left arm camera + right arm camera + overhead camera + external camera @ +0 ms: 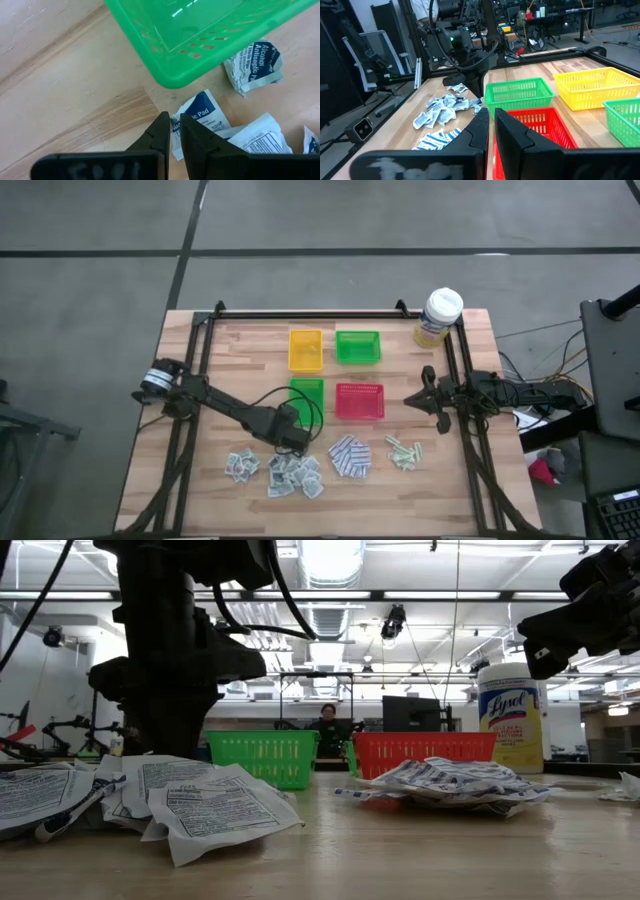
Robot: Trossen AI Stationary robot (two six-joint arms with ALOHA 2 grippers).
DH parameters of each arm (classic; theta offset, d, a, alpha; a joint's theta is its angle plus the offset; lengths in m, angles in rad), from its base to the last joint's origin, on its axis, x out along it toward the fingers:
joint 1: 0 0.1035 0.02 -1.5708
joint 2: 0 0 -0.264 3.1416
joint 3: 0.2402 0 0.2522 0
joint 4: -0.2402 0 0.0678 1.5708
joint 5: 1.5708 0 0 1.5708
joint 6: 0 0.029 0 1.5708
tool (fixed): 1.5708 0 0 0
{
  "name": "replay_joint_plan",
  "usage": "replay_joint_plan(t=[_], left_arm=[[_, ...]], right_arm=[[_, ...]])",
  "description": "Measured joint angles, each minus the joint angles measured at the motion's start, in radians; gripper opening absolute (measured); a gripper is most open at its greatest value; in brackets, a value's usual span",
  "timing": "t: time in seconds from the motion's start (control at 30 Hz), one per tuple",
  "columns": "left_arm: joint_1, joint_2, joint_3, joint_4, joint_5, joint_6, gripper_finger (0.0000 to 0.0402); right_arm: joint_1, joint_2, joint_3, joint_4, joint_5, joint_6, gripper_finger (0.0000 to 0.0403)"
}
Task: Pick & Place First Aid Supplies
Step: Put the blue alcohol pad into the yellow bin
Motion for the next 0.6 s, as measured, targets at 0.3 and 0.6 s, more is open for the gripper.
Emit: replay_joint_plan(t=[0.3,0.6], left_arm=[[0.000,0.000,-0.006,0.001,0.004,-0.001,0.0035],[0.002,0.000,-0.035,0.044,0.024,-0.022,0.0035]], right_arm=[[0.000,0.000,0.000,0.000,0.000,0.000,0.0028],[0.000,0.000,0.000,0.000,0.000,0.000,0.0028]])
